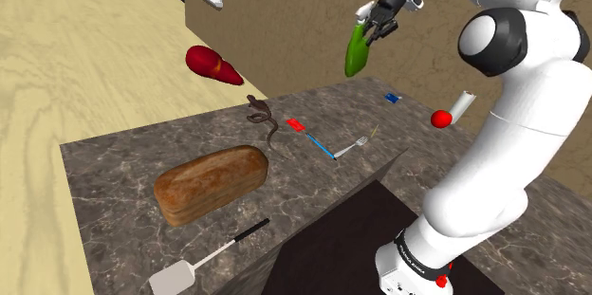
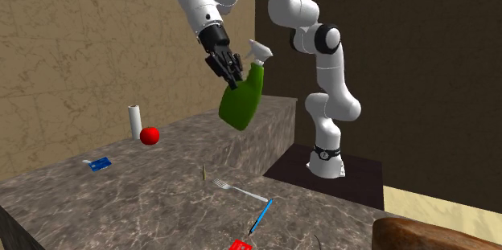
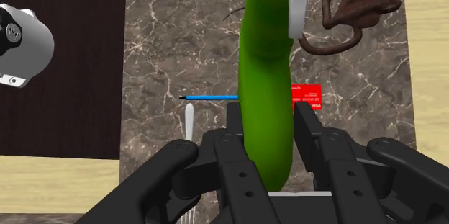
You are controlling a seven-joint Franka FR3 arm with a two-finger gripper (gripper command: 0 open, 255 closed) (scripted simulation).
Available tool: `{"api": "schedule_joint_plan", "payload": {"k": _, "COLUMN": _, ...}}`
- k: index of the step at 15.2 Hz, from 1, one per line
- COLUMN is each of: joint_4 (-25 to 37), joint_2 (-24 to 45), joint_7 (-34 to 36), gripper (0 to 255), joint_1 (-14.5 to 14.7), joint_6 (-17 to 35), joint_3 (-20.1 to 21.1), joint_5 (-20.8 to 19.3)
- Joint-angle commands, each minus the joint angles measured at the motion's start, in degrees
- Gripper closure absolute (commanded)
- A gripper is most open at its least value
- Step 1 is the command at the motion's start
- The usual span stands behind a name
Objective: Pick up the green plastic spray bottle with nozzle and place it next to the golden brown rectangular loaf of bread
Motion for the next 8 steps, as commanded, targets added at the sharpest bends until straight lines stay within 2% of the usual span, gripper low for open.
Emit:
{"api": "schedule_joint_plan", "payload": {"k": 1, "joint_4": -2.8, "joint_2": -1.8, "joint_7": 2.5, "gripper": 255, "joint_1": 2.2, "joint_6": 2.3, "joint_3": 1.1, "joint_5": -0.1}}
{"api": "schedule_joint_plan", "payload": {"k": 8, "joint_4": -8.7, "joint_2": -5.8, "joint_7": 10.7, "gripper": 255, "joint_1": 8.3, "joint_6": 8.8, "joint_3": 5.2, "joint_5": 0.3}}
